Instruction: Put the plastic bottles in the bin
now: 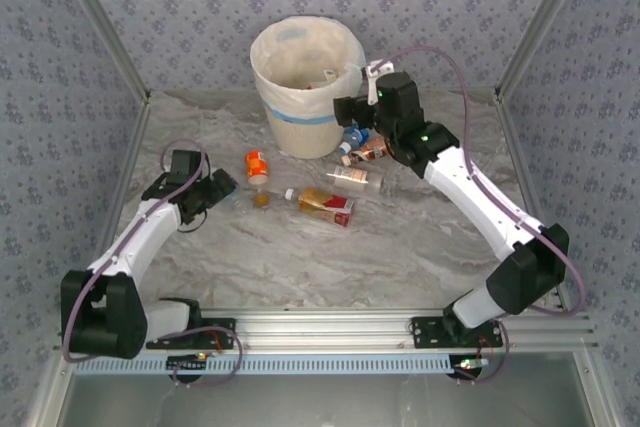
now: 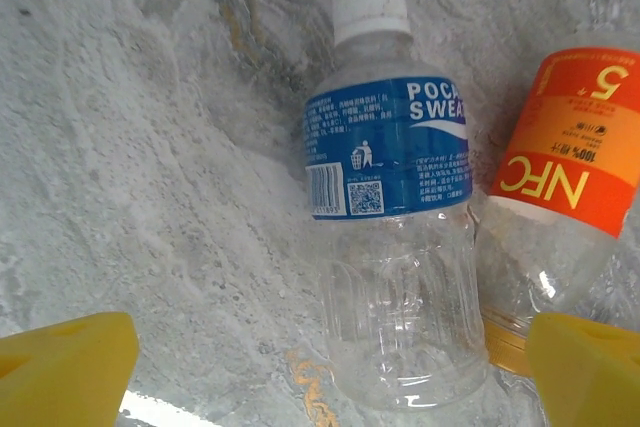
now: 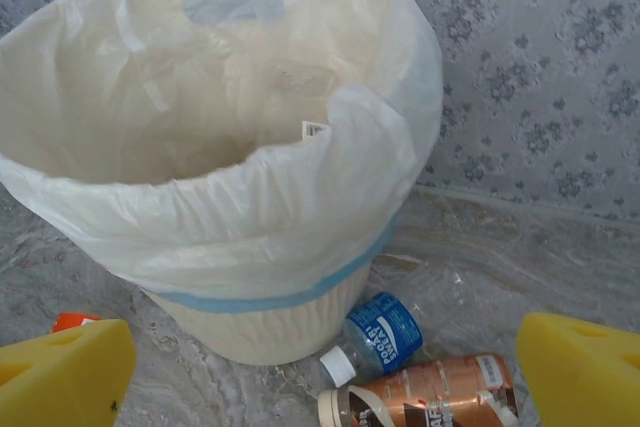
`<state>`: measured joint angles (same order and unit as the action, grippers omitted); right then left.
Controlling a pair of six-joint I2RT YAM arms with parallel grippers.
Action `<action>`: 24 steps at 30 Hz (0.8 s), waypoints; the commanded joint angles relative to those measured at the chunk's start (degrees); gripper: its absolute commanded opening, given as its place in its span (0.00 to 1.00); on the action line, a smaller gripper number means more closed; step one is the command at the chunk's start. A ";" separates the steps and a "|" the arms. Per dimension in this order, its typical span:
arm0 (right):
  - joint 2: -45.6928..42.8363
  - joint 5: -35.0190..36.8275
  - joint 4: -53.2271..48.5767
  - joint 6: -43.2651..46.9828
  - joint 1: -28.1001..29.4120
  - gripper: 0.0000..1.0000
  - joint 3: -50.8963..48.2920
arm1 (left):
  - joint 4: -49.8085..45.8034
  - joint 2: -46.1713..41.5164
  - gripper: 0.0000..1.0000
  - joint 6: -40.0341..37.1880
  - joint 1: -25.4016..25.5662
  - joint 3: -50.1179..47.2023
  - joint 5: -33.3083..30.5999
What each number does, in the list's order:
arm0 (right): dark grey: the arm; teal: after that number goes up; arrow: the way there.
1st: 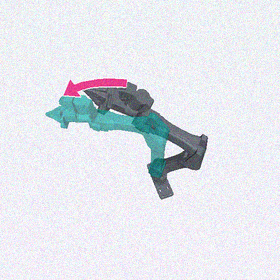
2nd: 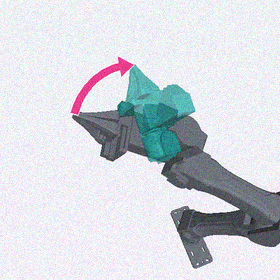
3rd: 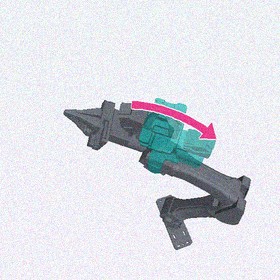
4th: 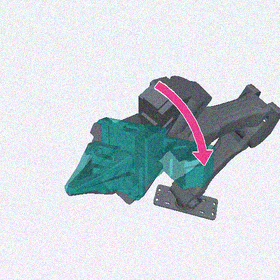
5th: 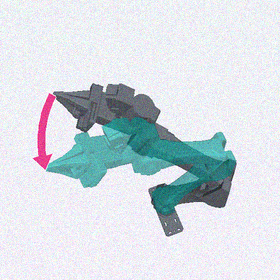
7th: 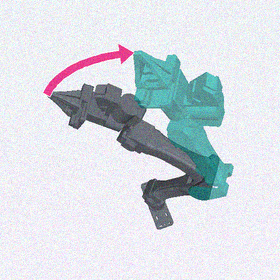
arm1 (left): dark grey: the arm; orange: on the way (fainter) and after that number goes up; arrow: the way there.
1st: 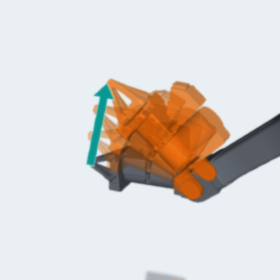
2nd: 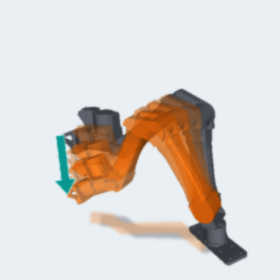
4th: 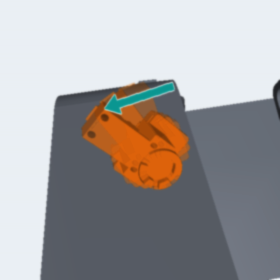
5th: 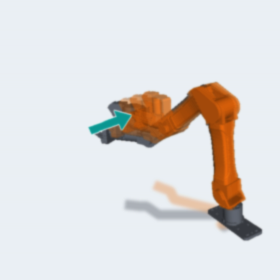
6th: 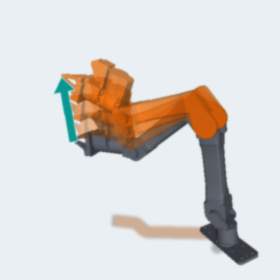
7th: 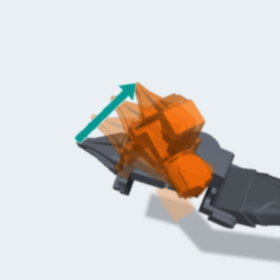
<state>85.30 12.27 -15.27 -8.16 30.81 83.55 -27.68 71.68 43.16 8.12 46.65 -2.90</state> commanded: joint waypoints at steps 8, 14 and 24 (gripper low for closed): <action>-5.97 -0.87 0.80 -7.74 -0.71 1.00 -6.64 | 1.49 12.82 0.99 -1.58 0.08 7.36 8.26; -11.01 0.69 0.75 -10.85 -0.91 1.00 -13.45 | -1.74 21.05 0.98 -2.82 1.14 10.90 3.56; -13.25 1.79 0.52 -13.37 -1.63 1.00 -18.02 | -3.23 29.10 0.89 -5.05 4.10 16.30 -0.14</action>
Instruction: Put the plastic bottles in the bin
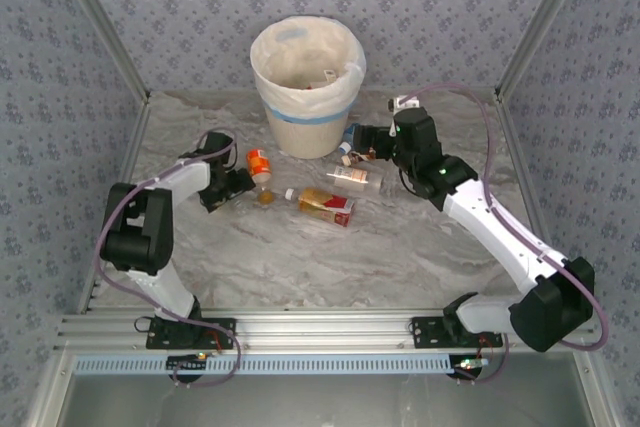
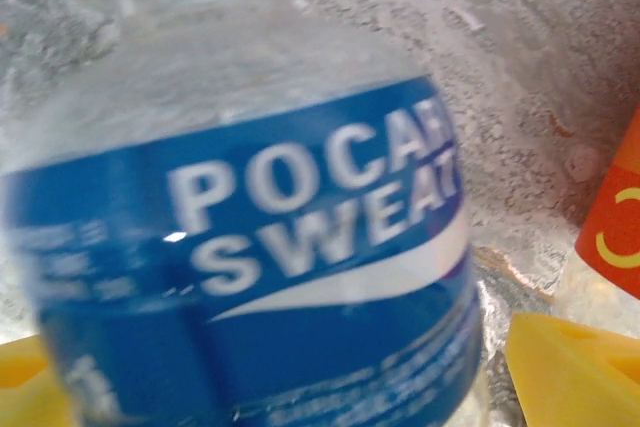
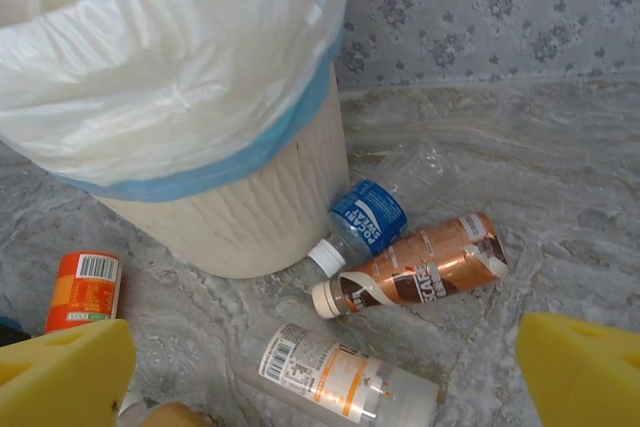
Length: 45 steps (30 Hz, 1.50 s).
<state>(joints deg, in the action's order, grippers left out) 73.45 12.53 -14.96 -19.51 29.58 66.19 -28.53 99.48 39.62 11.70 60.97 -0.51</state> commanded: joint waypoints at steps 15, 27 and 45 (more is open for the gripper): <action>-1.55 0.98 1.39 -2.29 -0.93 1.00 -0.90 | -0.49 -2.92 0.58 -5.81 0.51 -0.21 -4.51; -1.97 2.90 1.34 -3.65 -1.33 1.00 -2.97 | -2.71 -14.16 0.43 -8.42 0.51 -0.59 -4.15; -6.39 5.13 1.13 -6.24 -1.99 1.00 -6.34 | 10.86 -22.06 0.41 -12.35 9.72 22.22 -12.04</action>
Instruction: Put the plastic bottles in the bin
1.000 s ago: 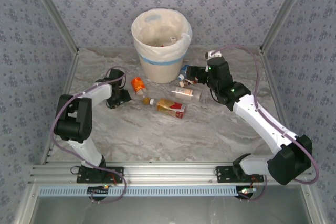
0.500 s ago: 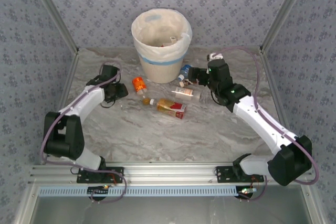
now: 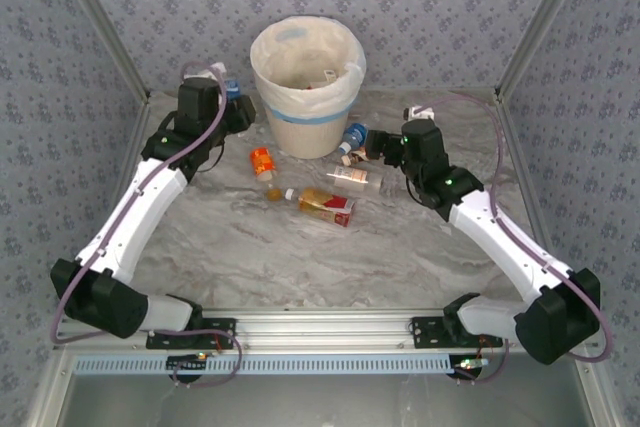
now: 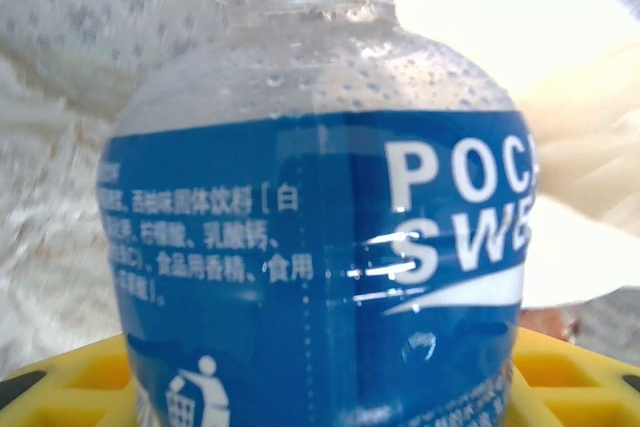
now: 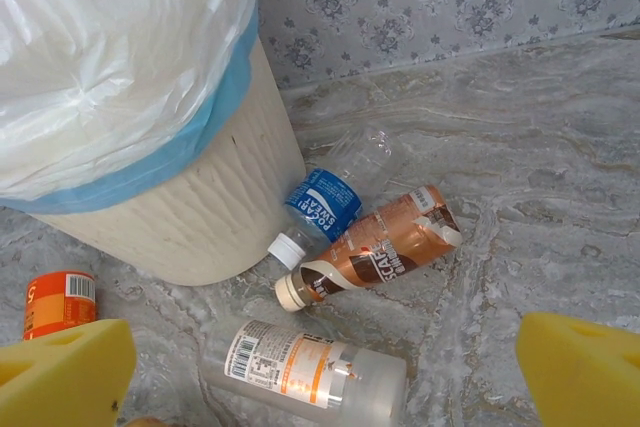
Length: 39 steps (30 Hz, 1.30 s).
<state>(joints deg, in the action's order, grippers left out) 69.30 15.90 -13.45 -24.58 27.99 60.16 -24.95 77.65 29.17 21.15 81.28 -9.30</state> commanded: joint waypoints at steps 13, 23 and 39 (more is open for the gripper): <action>-8.15 3.30 -2.40 -2.67 -0.53 1.00 -3.13 | 18.21 18.11 0.43 -1.91 0.99 22.60 3.77; -11.00 4.82 -4.77 -2.32 -0.72 1.00 -3.56 | 10.72 32.55 0.41 -2.03 1.22 40.42 3.49; -11.38 6.12 -7.91 0.84 -1.71 1.00 -3.34 | -13.22 46.46 0.96 -6.61 3.54 66.76 2.01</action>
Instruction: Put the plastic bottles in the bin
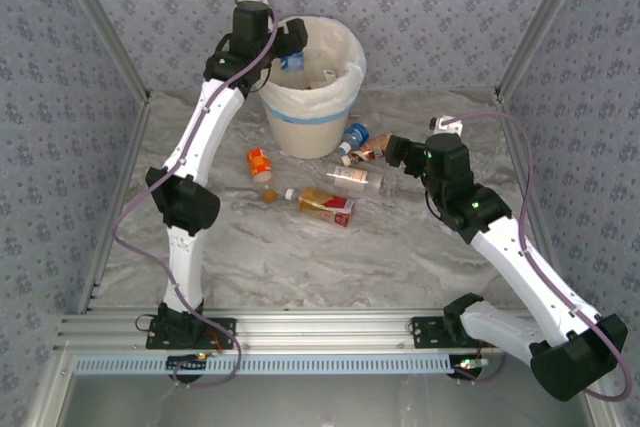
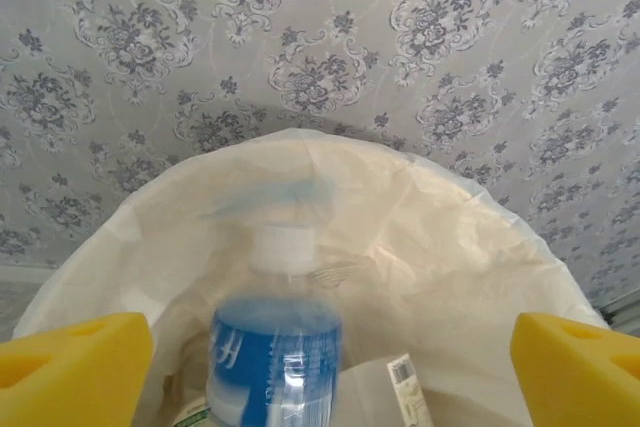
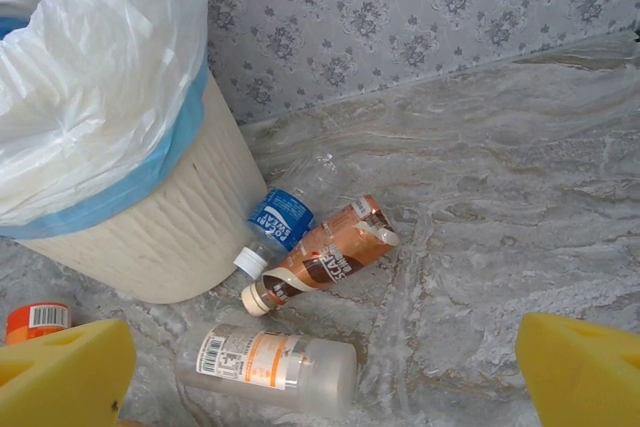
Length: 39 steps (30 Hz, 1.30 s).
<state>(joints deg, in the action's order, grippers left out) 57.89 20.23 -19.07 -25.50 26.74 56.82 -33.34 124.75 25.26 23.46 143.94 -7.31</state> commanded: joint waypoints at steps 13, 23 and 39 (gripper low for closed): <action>4.46 -6.77 -3.71 9.70 -2.67 1.00 0.02 | 2.93 -14.95 0.99 -0.94 1.41 -14.13 7.08; 15.18 -20.83 -2.93 17.57 -2.75 0.99 -0.69 | 15.45 -31.65 0.99 0.17 1.10 -40.87 6.79; 43.69 -25.48 -13.60 49.35 -4.07 0.93 17.80 | 20.02 -51.17 0.99 8.41 -7.47 -72.13 6.00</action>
<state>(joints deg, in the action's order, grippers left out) 99.24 -3.97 -29.36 15.40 23.22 70.87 -16.27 78.41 31.57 17.39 73.43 -0.78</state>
